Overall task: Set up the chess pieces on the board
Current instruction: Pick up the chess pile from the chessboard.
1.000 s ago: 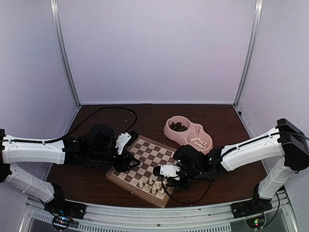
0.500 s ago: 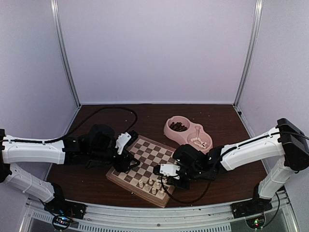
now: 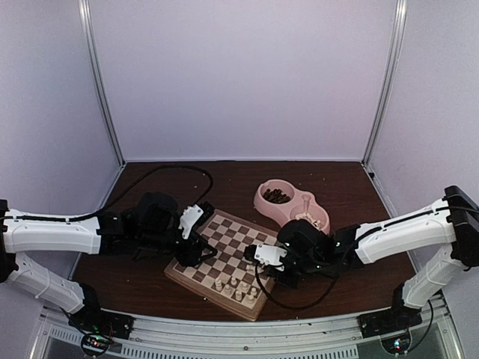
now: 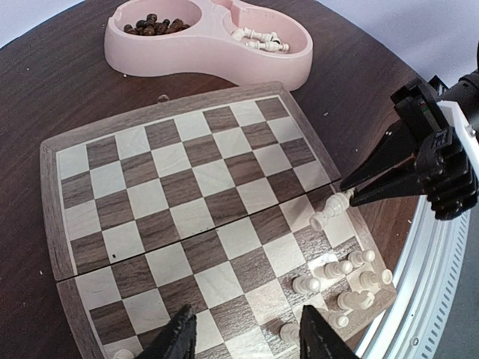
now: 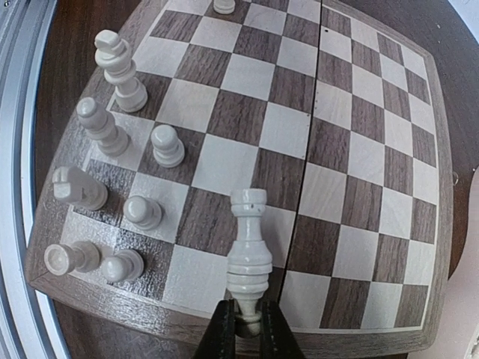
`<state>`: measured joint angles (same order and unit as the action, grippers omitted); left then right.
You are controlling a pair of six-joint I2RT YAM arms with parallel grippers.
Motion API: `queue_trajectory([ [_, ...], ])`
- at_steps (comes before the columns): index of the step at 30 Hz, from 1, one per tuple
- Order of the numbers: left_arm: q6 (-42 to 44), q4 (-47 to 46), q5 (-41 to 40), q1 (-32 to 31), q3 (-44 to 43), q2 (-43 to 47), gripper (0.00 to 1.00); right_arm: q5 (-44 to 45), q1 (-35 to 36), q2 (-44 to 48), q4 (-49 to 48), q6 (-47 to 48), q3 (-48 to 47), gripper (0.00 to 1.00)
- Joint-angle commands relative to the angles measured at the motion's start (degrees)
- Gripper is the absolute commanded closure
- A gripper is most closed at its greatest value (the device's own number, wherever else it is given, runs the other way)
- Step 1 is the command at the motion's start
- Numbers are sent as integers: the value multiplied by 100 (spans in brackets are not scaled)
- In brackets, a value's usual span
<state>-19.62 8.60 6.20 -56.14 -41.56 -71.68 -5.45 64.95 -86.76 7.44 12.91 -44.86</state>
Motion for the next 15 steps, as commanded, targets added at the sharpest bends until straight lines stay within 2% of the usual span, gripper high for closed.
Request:
queue_trajectory([
  [1,35,-216,-57,4,-13,17,52,292,-27,265,-226,-146,120,98],
  [5,-59,-323,55,28,-7,-66,51,328,-35,447,-413,-210,183,98],
  [11,-510,-1041,1264,546,174,-302,49,374,-36,538,-435,-306,-152,96],
  [15,-640,-1369,1656,786,338,-222,48,668,-43,442,-251,-328,-559,96],
])
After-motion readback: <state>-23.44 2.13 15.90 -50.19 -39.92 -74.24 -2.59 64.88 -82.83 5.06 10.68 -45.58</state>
